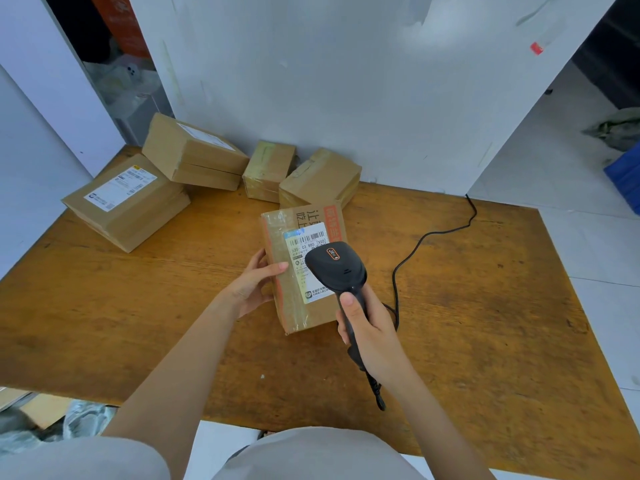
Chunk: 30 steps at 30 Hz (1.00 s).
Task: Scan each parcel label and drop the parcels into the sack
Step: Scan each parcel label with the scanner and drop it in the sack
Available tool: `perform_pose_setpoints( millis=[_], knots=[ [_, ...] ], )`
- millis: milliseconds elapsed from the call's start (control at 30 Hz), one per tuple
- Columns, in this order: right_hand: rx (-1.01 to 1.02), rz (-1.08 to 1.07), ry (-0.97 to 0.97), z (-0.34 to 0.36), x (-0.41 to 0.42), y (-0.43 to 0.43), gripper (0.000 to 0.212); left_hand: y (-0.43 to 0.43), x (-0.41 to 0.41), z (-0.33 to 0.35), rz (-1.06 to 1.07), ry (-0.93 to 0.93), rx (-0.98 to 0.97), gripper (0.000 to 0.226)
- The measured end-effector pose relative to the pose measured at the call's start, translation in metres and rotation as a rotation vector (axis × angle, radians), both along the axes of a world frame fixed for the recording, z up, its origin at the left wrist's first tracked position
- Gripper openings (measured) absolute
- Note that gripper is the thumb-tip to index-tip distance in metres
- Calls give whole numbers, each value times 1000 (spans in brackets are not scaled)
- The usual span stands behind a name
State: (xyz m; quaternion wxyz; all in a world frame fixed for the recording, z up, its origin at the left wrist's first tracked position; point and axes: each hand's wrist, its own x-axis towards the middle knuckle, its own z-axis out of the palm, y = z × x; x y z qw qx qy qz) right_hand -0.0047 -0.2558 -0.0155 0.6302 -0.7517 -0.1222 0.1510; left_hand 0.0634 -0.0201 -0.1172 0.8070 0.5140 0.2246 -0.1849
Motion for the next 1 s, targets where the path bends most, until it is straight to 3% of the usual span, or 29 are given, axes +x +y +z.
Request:
perform_pose_setpoints(
  millis=[1000],
  knots=[
    [-43,-79,10,-1,-9,14,49,4,5,-12,-3,-6,-35,126]
  ],
)
